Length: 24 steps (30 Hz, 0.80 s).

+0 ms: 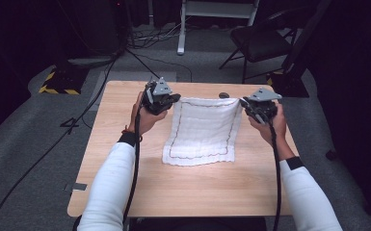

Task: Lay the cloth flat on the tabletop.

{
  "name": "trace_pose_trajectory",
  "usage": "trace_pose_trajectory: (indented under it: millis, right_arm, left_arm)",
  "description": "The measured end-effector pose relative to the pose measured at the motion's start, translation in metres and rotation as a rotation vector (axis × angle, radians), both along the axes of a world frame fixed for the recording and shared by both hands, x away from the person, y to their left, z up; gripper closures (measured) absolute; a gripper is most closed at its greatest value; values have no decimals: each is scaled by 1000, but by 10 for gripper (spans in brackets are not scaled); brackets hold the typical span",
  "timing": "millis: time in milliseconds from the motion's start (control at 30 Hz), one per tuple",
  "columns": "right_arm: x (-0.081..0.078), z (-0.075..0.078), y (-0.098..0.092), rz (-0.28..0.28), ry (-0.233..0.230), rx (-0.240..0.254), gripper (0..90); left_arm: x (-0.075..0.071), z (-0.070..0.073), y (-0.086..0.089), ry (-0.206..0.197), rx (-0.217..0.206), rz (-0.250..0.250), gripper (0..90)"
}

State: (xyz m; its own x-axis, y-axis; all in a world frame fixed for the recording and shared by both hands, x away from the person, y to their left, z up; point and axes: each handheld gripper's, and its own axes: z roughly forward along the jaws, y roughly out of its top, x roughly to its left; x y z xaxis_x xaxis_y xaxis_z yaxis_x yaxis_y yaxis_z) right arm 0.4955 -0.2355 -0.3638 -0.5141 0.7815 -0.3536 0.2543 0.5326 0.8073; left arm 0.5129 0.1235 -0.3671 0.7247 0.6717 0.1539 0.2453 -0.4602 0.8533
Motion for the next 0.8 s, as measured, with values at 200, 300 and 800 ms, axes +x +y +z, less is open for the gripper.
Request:
trace_pose_trajectory:
  millis: [200,300,800]
  right_arm:
    - [23,-23,15,-25,79,-15,527]
    - [19,-36,12,8,116,3,474]
    - [-35,-108,0,215,348,-39,312]
  left_arm:
    - [23,-43,23,91,38,214,686]
    - [17,-63,23,154,78,199,472]
    - [-66,-113,-9,314,193,-77,222]
